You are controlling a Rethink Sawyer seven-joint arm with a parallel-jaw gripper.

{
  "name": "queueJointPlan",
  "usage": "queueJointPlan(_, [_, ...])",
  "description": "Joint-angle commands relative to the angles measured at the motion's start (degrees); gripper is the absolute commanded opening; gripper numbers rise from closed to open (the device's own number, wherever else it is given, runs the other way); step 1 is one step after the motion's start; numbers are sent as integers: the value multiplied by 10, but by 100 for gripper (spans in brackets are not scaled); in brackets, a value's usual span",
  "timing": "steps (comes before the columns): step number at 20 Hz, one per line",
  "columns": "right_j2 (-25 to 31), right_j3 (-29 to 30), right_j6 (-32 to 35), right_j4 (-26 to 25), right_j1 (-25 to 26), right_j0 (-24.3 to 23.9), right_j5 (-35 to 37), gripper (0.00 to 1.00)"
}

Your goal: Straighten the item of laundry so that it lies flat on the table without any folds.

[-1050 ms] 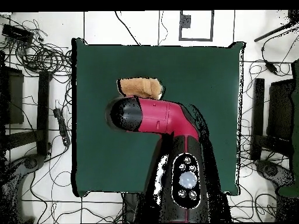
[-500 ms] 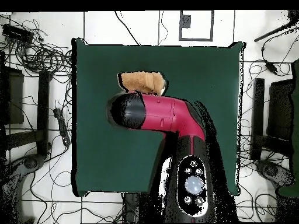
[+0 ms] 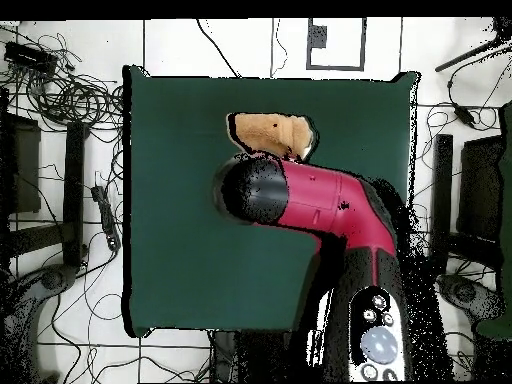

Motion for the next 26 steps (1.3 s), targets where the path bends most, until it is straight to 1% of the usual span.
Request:
queueJointPlan(1, [66, 79, -9, -35, 0, -9, -28, 0])
queueJointPlan(7, [73, 96, 6, -62, 8, -14, -67, 0])
queueJointPlan(14, [95, 135, 38, -76, 19, -36, -150, 0])
queueJointPlan(23, [111, 162, 46, -101, 36, -54, -212, 0])
queueJointPlan(26, [114, 164, 49, -107, 39, -57, -216, 0])
